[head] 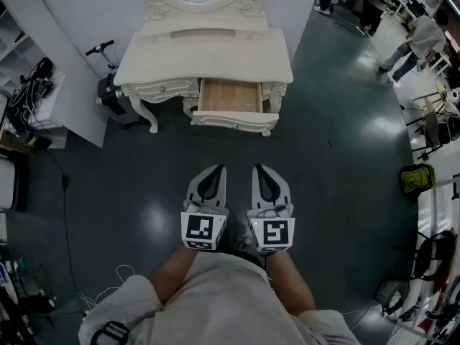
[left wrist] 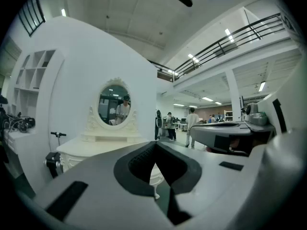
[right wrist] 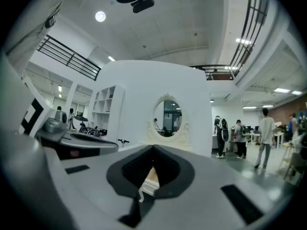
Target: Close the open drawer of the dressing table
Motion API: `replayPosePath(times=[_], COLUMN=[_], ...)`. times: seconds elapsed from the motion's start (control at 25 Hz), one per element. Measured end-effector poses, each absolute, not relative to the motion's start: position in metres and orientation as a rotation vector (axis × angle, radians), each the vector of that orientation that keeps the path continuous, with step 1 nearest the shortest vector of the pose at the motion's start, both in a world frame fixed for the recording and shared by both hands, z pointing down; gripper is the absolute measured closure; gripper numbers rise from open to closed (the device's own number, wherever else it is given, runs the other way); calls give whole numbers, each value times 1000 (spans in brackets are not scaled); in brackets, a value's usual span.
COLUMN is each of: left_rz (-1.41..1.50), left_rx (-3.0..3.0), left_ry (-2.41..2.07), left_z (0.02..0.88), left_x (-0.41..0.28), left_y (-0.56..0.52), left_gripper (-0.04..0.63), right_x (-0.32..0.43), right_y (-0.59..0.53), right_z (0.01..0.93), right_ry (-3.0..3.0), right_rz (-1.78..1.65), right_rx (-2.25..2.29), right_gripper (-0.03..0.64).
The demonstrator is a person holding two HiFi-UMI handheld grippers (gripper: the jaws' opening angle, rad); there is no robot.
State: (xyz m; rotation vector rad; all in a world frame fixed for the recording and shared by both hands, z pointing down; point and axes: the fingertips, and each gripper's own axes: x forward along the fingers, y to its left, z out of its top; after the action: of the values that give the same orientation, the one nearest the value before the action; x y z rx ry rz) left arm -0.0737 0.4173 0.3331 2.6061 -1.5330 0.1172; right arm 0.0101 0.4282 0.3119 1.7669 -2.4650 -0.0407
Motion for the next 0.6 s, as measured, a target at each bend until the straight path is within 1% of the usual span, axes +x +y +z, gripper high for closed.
replayPosePath(times=[0.32,0.6], left_rz=[141,164], left_rx=[2573,2569], left_ry=[-1452,-1404], left_z=[365,377], left_x=[-109,-139], left_y=[355,313], left_gripper=[591,591], right_x=[-33,-74], right_y=[361,326], right_z=[331,336], right_ry=[-2442,-2464], right_rz=[-47,-61], right_rx=[1699,1612], right_gripper=[603,603])
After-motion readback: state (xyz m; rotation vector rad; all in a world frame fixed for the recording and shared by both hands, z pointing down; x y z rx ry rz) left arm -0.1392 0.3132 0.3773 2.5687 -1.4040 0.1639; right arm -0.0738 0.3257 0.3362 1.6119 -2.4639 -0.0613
